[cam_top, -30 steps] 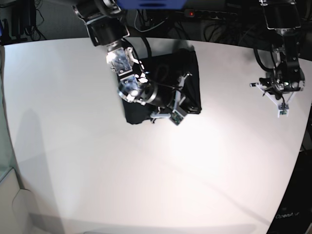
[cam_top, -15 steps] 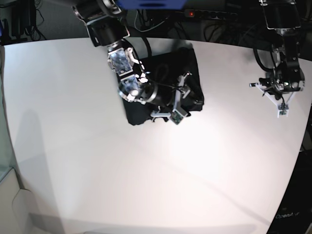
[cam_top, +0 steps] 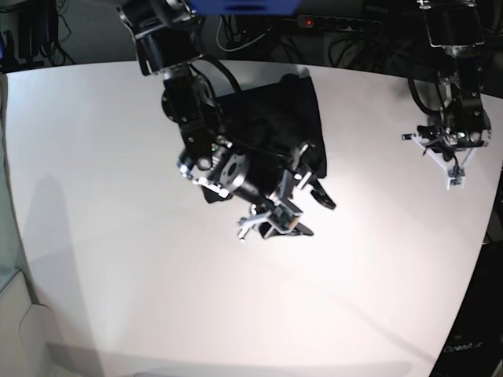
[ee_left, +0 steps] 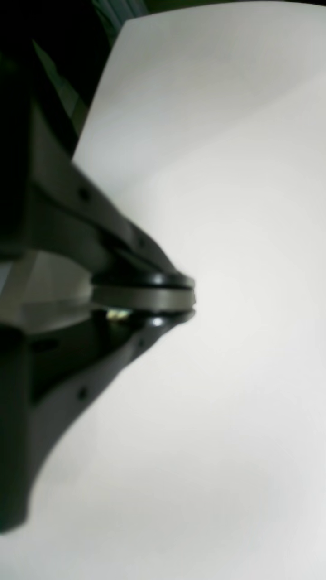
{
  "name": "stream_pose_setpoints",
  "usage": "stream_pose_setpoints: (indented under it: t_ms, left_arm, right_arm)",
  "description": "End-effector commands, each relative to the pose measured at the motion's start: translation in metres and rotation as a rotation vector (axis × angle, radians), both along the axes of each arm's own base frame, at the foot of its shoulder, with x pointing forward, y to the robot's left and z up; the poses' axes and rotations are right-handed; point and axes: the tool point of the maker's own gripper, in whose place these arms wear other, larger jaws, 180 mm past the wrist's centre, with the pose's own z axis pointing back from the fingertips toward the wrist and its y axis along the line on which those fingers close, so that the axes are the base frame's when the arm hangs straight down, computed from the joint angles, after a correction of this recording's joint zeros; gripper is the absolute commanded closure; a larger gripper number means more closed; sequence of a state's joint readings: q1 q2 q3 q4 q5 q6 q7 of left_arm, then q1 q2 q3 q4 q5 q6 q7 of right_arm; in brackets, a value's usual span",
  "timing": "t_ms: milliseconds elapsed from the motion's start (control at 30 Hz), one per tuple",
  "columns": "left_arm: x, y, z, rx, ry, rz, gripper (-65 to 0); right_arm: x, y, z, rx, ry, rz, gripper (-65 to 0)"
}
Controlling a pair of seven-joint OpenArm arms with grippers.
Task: Fold the T-shirt properly
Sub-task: 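Press and smooth the folded stack with the right gripper, then withdraw it, then move both grippers to opposite sides of the folded stack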
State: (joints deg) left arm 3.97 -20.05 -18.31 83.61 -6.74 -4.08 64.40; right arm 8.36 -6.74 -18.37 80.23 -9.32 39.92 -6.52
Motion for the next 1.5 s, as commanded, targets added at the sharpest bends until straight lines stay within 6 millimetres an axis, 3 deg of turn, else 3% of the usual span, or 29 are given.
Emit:
stream_pose_setpoints:
  t_ms: [0, 133, 300, 400, 567, 667, 967, 1233, 1467]
  left_arm:
    - [0.008, -0.008, 0.004, -0.016, -0.025, -0.018, 0.0]
    - [0.011, -0.041, -0.007, -0.031, 0.007, -0.114, 0.0]
    - [0.031, -0.100, -0.009, -0.071, -0.007, -0.262, 0.0]
    - [0.030, -0.123, -0.013, -0.089, 0.008, -0.315, 0.0]
    - [0.033, -0.141, -0.014, -0.091, 0.017, -0.377, 0.0]
    - [0.030, -0.141, -0.016, -0.092, 0.023, -0.381, 0.0]
    - [0.026, -0.162, 0.011, -0.111, -0.066, -0.431, 0.0]
    - [0.008, -0.165, 0.009, -0.119, -0.008, -0.431, 0.0]
    - [0.006, -0.200, 0.003, -0.167, 0.001, -0.481, 0.0]
  right_arm:
    - [0.011, -0.014, 0.016, 0.016, -0.056, -0.019, -35.7]
    - [0.025, -0.076, -0.004, -0.062, -0.047, -0.123, -35.6]
    - [0.042, -0.165, -0.017, -0.122, -0.026, -0.310, -34.4]
    - [0.036, -0.202, -0.028, -0.140, 0.004, -0.396, -27.0]
    - [0.013, -0.237, -0.053, -0.164, 0.074, -0.476, -8.8]
    - [0.000, -0.244, -0.065, -0.158, 0.114, -0.507, 0.0]
    - [-0.037, -0.243, -0.096, -0.128, 0.225, -0.554, 0.0]
    - [-0.061, -0.224, -0.101, -0.032, 0.230, -0.554, 0.0]
    - [-0.086, -0.222, -0.113, -0.026, 0.274, -0.555, 0.0]
